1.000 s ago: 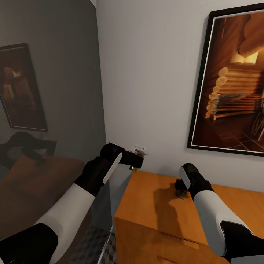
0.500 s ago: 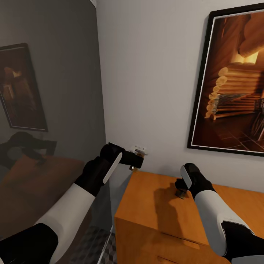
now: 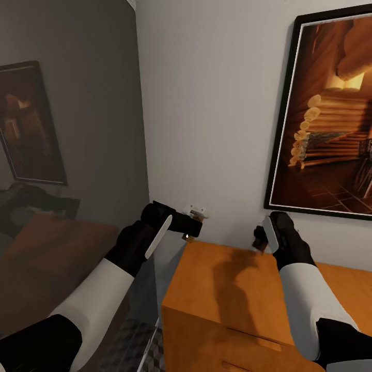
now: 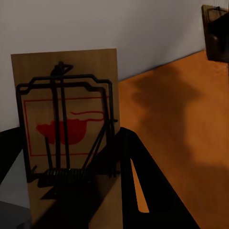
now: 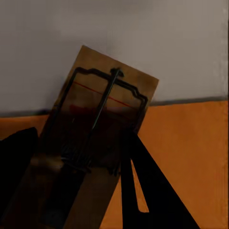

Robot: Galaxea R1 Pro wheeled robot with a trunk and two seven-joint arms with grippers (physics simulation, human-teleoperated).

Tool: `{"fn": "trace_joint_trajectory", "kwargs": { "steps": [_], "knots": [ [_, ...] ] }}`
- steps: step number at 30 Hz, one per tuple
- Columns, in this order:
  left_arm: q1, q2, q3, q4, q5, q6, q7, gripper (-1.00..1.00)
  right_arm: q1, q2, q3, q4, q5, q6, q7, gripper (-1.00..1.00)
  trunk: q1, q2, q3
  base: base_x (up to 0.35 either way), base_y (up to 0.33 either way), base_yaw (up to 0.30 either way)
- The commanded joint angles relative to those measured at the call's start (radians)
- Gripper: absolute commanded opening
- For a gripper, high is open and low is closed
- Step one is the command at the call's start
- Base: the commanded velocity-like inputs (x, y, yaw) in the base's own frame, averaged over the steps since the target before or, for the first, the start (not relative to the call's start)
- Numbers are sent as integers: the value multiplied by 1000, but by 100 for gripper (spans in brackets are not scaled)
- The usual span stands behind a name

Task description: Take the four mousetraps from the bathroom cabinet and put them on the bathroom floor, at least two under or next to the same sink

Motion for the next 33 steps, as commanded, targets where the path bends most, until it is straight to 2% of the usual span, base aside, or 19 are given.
{"fn": "trace_joint_trajectory", "kwargs": {
  "steps": [1, 6, 13, 21, 33],
  "knots": [
    [-1, 0, 0, 0, 7, 6, 4, -100, -1, 1, -2, -15, -9, 2, -7, -100, 0, -1, -1, 0, 0, 0],
    [-1, 1, 0, 0, 7, 6, 4, -100, -1, 2, 0, -73, -19, 2, -7, -100, 0, -1, -1, 0, 0, 0],
    [-1, 1, 0, 0, 7, 6, 4, -100, -1, -5, 1, -130, -66, 2, -8, -100, 0, -1, -1, 0, 0, 0],
    [-1, 1, 0, 0, 7, 6, 4, -100, -1, -19, 4, -144, -73, 2, -9, -100, 0, -1, -1, -9, 0, 0],
    [-1, 1, 0, -1, 7, 6, 4, -100, -1, -22, 5, -138, -74, 2, -9, -100, 0, -1, -1, -295, 0, 0]
  ]
}}
